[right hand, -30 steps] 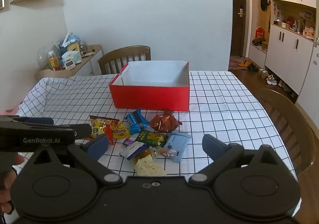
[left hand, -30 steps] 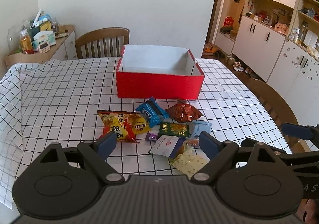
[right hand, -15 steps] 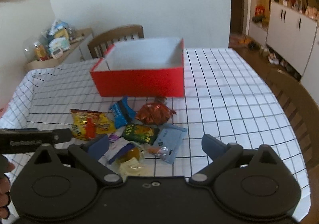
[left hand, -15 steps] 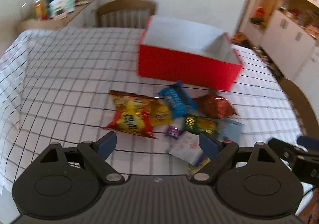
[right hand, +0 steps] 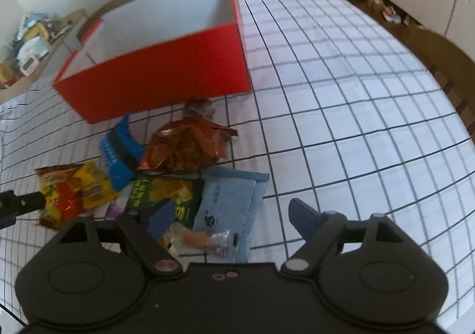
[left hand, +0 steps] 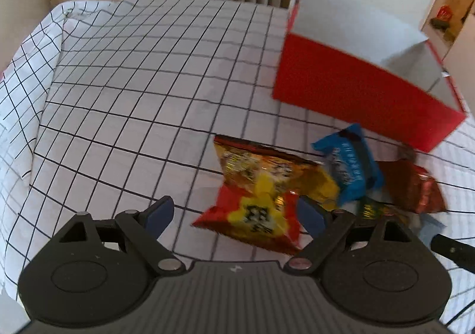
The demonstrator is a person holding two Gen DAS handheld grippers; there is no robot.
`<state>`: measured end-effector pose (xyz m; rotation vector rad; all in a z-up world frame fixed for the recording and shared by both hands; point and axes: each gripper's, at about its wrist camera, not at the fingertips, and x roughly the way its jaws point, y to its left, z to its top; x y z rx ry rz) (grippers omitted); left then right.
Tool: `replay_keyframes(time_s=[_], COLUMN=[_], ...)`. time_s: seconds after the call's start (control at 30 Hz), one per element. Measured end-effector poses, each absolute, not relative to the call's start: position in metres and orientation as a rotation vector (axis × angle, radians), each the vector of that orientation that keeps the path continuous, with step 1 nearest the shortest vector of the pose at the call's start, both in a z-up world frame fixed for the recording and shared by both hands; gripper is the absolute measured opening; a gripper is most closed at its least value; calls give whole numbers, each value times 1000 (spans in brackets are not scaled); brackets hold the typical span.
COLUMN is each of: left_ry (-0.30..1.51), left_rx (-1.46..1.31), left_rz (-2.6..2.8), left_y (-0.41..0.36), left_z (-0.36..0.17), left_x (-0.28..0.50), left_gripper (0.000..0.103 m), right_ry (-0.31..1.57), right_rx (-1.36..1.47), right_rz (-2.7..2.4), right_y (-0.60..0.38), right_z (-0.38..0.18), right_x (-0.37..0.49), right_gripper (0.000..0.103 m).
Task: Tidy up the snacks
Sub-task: 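Grasp the yellow-red chip bag with left tool while right grasps light blue pack, then carry chip bag and light blue pack into the red box with both tools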
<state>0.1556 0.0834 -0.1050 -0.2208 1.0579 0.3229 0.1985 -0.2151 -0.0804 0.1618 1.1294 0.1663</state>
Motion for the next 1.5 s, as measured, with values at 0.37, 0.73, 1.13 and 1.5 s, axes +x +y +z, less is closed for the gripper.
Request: replay_keyframes(time_s=[0.37,0.73,1.13,1.5], left_ry=[1120,1134,1114,1028], left_rx=[-266,-281,-334,-342], left_rz=[283,223,249,188], left_y=[95,98,109,99], left_z=[-128,-131,-119,-62], left_x=[182,186,169,157], left_gripper=[90,61,51,51], right_ry=[1220,1201,1157,1094], right_rx=[217,167,161,155], right_rz=[126,148,149,230], right_y=[-214,-206,-208,-215], right_z=[-110,-108,-91,-37], right_x=[223,223,215,208], right_gripper=[70,52,46,47])
